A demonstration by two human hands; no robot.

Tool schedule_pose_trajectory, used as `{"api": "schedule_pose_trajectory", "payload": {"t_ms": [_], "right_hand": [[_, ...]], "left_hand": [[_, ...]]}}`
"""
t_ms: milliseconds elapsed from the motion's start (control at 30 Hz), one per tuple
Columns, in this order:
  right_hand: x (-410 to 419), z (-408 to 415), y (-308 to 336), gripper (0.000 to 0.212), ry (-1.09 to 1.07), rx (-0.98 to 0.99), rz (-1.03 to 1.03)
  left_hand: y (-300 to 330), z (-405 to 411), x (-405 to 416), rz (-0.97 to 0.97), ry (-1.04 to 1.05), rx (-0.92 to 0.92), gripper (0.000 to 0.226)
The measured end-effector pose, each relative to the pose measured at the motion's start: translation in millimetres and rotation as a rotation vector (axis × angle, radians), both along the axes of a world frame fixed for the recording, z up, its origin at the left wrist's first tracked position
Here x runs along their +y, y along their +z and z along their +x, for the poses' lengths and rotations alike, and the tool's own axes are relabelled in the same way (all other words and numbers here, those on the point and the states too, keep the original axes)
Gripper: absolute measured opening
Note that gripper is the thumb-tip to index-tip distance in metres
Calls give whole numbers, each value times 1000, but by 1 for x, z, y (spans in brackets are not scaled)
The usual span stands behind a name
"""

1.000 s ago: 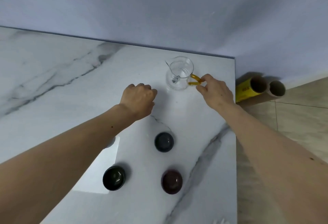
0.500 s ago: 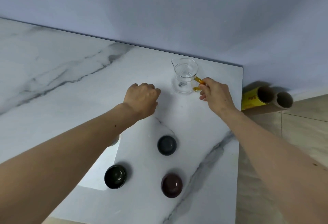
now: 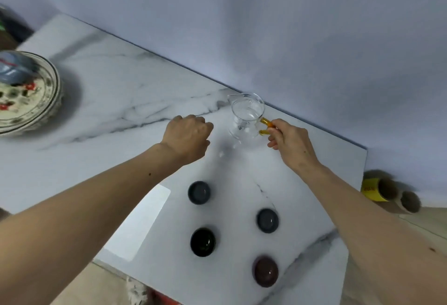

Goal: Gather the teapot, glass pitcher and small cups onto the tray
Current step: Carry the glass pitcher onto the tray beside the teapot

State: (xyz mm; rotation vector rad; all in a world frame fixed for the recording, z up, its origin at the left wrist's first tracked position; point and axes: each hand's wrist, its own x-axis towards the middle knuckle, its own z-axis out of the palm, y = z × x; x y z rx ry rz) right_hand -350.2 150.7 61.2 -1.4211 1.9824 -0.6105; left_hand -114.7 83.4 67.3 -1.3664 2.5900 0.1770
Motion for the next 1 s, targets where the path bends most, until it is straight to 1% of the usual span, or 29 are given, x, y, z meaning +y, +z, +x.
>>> {"api": "schedule_pose_trajectory", "payload": {"t_ms": [233, 333, 567, 767, 900, 1000], "right_hand": [[-49, 138, 31, 16, 93, -90, 8], [-66, 198, 39, 16, 133, -67, -16], [-108, 324, 37, 15, 186, -99, -65], [-147, 401, 24, 16, 269, -130, -60], [-175, 436, 15, 15, 372, -83, -83], [-193, 457, 6, 15, 410, -69, -90]], "left_hand": [[26, 141, -23, -23, 126, -5, 29], [33, 200, -33, -23, 148, -12, 27], [41, 326, -56, -30, 203, -29, 30], [39, 397, -74, -10, 266, -62, 26], [31, 430, -92, -16, 319, -67, 21], [22, 450, -106, -20, 346, -58, 25]]}}
